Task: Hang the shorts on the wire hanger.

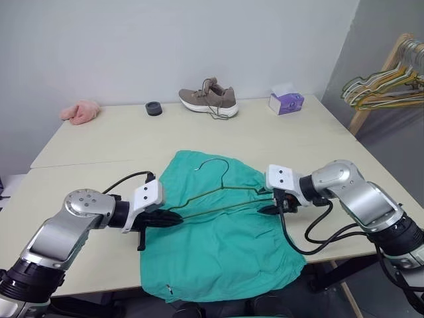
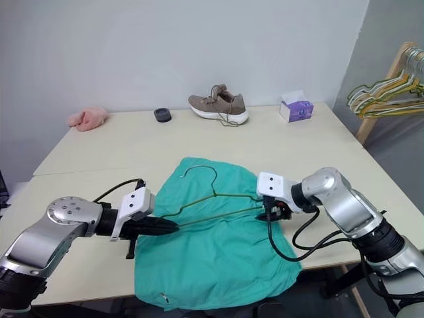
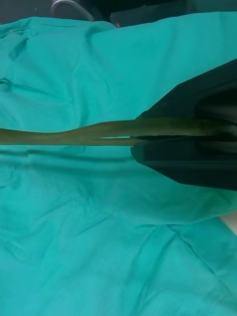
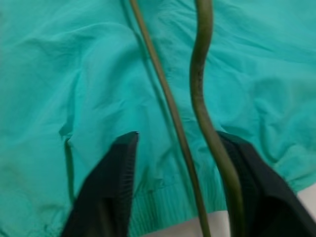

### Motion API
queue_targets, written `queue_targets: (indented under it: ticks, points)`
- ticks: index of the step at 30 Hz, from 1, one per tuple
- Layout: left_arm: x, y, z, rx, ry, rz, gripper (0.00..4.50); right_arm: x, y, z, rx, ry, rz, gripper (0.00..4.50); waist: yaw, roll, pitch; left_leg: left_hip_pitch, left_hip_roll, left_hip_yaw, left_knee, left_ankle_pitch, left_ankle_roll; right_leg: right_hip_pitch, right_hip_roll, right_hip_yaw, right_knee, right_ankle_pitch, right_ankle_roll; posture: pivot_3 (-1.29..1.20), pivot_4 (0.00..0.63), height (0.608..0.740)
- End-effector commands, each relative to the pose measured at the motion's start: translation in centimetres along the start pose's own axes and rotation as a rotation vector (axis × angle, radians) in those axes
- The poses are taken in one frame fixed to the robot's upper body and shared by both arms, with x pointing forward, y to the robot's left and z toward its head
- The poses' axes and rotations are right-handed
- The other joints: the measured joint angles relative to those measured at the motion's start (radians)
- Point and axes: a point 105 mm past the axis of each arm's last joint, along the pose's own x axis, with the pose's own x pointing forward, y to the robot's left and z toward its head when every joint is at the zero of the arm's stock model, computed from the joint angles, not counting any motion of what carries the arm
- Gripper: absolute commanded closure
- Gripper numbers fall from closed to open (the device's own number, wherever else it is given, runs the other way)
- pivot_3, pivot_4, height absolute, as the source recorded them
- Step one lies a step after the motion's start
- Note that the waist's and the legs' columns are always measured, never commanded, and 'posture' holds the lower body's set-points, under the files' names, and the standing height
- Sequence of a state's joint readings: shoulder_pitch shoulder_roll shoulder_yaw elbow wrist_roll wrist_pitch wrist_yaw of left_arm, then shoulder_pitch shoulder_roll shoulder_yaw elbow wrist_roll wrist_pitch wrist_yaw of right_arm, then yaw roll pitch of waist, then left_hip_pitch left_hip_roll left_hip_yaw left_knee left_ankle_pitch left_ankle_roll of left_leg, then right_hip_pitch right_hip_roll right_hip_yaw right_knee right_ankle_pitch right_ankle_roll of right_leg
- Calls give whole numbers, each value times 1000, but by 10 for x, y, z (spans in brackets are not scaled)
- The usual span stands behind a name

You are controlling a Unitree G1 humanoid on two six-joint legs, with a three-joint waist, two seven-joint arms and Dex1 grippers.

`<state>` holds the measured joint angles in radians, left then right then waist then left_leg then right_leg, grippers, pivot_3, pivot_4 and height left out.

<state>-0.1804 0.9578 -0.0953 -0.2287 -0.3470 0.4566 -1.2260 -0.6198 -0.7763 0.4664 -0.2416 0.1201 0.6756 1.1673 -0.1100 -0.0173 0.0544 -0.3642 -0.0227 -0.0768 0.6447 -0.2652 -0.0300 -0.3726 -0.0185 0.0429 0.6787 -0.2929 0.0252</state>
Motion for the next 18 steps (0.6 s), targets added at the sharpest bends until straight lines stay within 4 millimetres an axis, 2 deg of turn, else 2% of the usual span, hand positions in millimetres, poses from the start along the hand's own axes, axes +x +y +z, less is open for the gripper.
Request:
queue_targets:
  ticks: [1,4,10,14,18]
  points:
    - [-5,2,10,64,-6,11,4500,-4,0,7,-27,0,19,3458,0,0,0,0,0,0,0,0,0,0,0,0,0,0,0,-111,0,740]
    - [-3,0,12,60,-23,-1,4500,-3,7,2,-17,16,56,4458,1,0,0,0,0,0,0,0,0,0,0,0,0,0,0,-111,0,740]
    - [-1,-2,12,45,-35,-32,4500,-4,16,3,-11,13,88,4458,1,0,0,0,0,0,0,0,0,0,0,-1,0,0,0,-118,0,740]
    - [-2,1,21,27,-93,-21,3474,-6,18,-1,15,17,89,4500,0,0,0,0,0,-1,0,0,0,0,0,-1,0,0,0,-124,0,740]
    - [-12,17,25,-36,-173,83,2231,-14,18,-8,88,6,64,4500,1,0,0,0,0,-1,1,0,0,0,0,-1,0,0,0,-128,0,740]
